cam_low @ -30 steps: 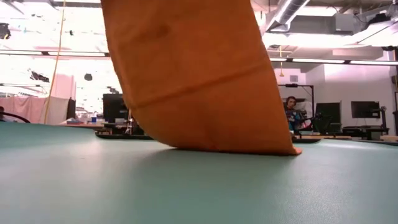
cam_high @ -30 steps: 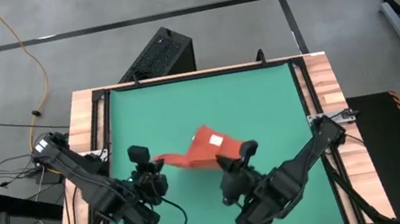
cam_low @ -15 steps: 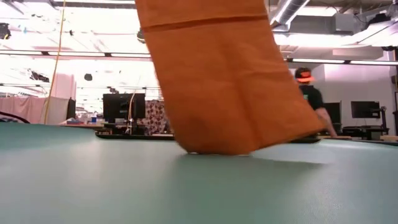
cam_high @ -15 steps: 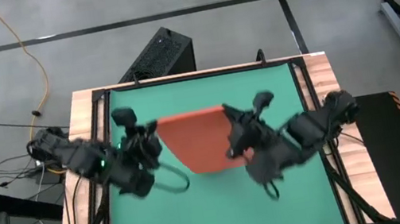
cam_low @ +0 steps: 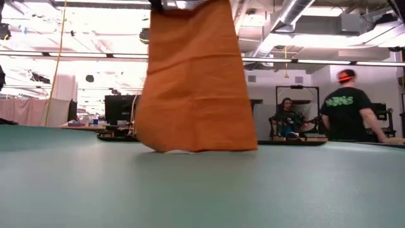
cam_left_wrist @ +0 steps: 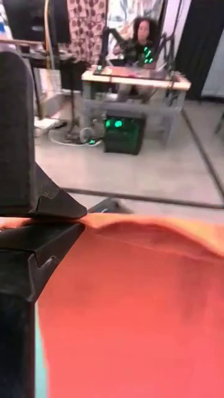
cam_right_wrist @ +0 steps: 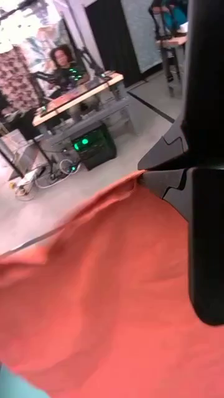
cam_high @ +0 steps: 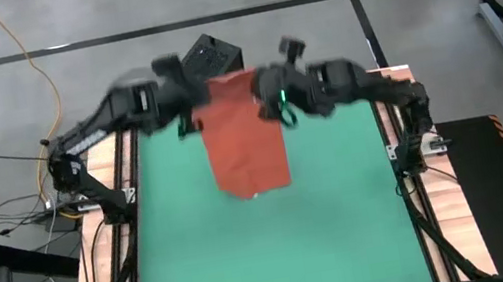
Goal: Roll towel into tight, uniform cylinder
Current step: Roll the orange towel
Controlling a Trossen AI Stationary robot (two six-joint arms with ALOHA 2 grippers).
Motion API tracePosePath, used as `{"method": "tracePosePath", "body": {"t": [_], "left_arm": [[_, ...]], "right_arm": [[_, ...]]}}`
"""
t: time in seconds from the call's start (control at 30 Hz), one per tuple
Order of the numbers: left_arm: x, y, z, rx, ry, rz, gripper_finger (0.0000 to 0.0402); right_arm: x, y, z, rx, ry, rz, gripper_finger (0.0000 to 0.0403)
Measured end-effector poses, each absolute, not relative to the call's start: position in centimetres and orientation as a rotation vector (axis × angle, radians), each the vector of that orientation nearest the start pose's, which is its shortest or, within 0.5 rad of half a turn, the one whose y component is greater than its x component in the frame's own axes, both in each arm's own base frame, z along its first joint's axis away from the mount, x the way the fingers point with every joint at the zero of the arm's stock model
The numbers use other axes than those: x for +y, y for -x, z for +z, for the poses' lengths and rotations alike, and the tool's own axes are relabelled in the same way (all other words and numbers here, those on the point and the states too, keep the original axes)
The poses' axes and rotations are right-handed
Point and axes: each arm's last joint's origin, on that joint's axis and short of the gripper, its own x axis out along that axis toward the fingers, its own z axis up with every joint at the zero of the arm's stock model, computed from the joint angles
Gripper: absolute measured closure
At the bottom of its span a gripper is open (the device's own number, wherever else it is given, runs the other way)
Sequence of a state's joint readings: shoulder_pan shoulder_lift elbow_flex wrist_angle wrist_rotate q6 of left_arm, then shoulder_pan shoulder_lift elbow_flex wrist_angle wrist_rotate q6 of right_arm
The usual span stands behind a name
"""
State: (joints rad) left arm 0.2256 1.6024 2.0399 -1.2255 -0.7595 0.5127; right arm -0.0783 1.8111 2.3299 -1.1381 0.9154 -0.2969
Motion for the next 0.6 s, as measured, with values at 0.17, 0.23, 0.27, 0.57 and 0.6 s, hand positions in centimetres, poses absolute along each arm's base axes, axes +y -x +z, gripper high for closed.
{"method": "tracePosePath", "body": {"t": [0.17, 0.23, 0.27, 0.57, 0.6], "left_arm": [[15.6, -26.6, 48.4, 0.918, -0.759, 0.861, 0.0401], [17.5, -26.1, 49.1, 0.87, -0.797, 0.9, 0.0401], [18.1, -25.9, 49.4, 0.854, -0.812, 0.906, 0.0401], [19.8, -24.0, 47.7, 0.886, -0.585, 0.804, 0.0401], [19.6, -24.1, 47.2, 0.912, -0.561, 0.789, 0.0401]], "right_arm": [[-11.7, -32.8, 49.1, 0.705, 0.51, -0.949, 0.0402], [-13.8, -32.5, 49.3, 0.69, 0.504, -0.967, 0.0402], [-14.7, -32.5, 49.2, 0.683, 0.501, -0.966, 0.0402], [-15.1, -33.7, 48.3, 0.682, 0.488, -0.859, 0.0402], [-14.5, -34.3, 47.9, 0.692, 0.491, -0.836, 0.0402]]}}
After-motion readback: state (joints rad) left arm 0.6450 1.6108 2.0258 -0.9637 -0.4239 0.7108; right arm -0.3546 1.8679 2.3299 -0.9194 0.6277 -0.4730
